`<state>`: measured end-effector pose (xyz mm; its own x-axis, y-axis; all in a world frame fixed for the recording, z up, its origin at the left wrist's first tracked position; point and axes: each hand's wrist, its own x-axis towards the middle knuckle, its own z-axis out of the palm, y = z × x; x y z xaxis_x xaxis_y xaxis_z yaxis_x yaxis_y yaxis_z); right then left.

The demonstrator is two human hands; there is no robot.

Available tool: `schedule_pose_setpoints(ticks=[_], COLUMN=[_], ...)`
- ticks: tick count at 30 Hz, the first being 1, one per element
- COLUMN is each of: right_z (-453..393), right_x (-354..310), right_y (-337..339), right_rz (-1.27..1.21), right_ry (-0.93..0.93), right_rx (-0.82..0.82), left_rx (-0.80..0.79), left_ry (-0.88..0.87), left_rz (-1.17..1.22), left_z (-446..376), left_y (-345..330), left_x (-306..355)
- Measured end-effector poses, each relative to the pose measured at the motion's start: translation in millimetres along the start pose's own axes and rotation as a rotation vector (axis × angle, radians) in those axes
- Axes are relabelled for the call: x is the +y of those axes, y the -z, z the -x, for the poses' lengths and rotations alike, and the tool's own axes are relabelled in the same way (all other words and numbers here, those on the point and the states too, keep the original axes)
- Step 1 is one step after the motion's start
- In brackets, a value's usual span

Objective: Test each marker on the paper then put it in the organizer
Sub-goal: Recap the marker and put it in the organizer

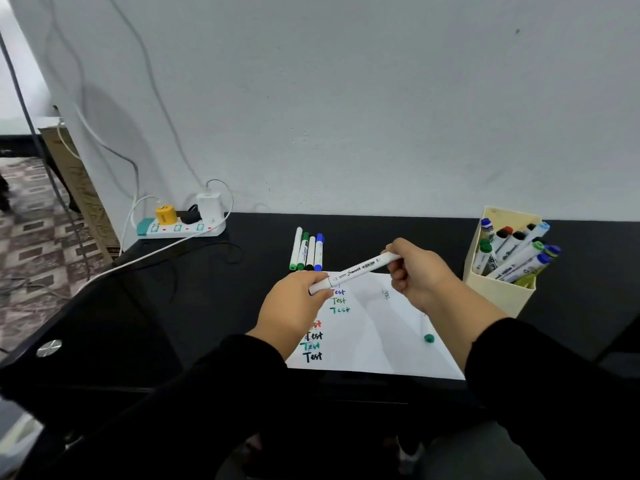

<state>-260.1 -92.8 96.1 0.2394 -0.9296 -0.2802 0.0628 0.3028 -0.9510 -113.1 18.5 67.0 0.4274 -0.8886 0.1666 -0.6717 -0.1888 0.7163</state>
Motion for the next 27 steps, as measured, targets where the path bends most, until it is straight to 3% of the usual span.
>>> schedule_pose_setpoints(ticks=[7, 15, 23, 27], right_z=[14.2, 18.6, 11.3, 5.8], right_x=[8.1, -1.2, -5.5, 1.1], right_y=[-27.0, -43.2, -40.6, -45.9], right_rz=[0.156, 0.188, 0.212, 0.170], right_ry=[0.005, -0.055, 0.031, -0.086], right_rx=[-0.110, 0.019, -0.113, 0.003], left_rx=[-0.004, -0.054, -0.181, -0.117], left_ry=[-0.061, -0.124, 0.006, -0.017], left_rz=[-0.022, -0.243, 0.102, -0.016], left_z=[-2.0, -3.9, -12.4, -10.7], left_y=[5.3, 7.4, 15.3, 13.2], left_x=[17.4, 22.9, 22.9, 18.2])
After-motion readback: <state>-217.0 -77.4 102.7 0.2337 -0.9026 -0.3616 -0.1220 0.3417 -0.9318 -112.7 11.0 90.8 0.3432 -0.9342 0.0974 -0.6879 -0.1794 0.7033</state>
